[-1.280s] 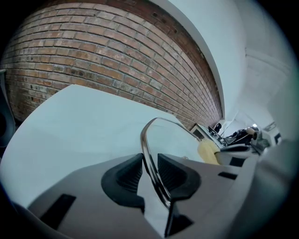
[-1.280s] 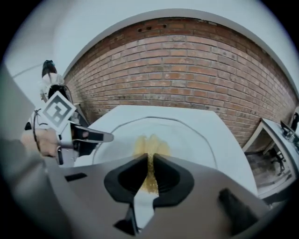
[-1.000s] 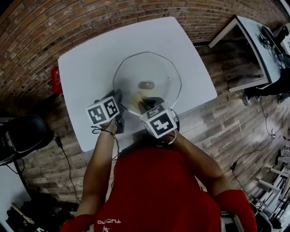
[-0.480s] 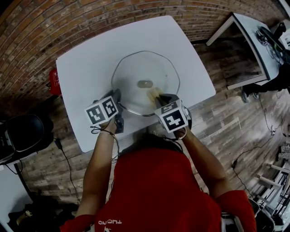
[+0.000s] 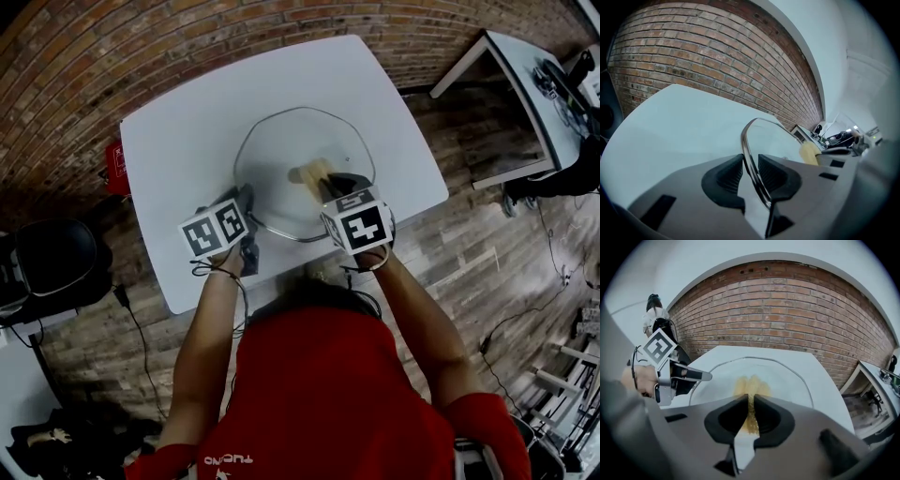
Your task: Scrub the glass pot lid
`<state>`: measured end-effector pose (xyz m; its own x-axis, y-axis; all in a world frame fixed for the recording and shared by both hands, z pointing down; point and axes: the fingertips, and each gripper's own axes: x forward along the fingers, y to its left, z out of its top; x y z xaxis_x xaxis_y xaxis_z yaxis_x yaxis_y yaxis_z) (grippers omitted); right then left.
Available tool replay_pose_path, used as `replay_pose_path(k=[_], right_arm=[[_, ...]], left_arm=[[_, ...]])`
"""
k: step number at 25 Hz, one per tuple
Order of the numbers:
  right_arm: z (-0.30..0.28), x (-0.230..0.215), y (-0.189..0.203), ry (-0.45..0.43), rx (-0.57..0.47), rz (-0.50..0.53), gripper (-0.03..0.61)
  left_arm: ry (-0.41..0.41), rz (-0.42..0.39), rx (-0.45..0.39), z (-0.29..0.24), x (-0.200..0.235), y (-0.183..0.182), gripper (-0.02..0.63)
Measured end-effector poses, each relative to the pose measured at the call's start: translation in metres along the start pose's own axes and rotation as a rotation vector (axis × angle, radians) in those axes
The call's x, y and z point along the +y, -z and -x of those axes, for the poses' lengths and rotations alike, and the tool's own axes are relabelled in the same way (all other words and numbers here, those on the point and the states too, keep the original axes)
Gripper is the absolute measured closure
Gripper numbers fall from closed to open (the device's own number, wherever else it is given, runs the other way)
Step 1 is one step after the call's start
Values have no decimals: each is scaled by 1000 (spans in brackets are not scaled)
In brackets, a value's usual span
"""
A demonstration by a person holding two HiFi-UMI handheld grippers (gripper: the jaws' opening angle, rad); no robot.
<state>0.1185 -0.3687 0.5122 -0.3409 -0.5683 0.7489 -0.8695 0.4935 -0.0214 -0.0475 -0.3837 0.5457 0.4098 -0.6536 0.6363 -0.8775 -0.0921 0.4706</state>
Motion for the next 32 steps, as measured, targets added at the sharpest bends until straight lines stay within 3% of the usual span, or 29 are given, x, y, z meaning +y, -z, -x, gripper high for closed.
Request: replay_pose_path(k=[4, 13, 19, 23, 27, 32], right_arm=[[-29, 0, -23, 13, -6, 14, 526], [-59, 2, -23, 7, 73, 16, 526], [-62, -1, -25, -11, 62, 26, 524], [-54, 1, -29, -53, 36, 12, 432], [-36, 1, -36, -92, -36, 10, 423], [16, 5, -75, -149, -291, 71, 423]], left_arm=[[-5, -10, -1, -1, 1, -1, 503], [-9, -24, 4, -1, 0, -1, 502], [-1, -48, -3, 0, -1, -3, 497], [-2, -82, -31, 8, -2, -9, 449], [-17, -115, -111, 31, 0, -24, 428], [13, -242, -378, 84, -28, -78, 430]])
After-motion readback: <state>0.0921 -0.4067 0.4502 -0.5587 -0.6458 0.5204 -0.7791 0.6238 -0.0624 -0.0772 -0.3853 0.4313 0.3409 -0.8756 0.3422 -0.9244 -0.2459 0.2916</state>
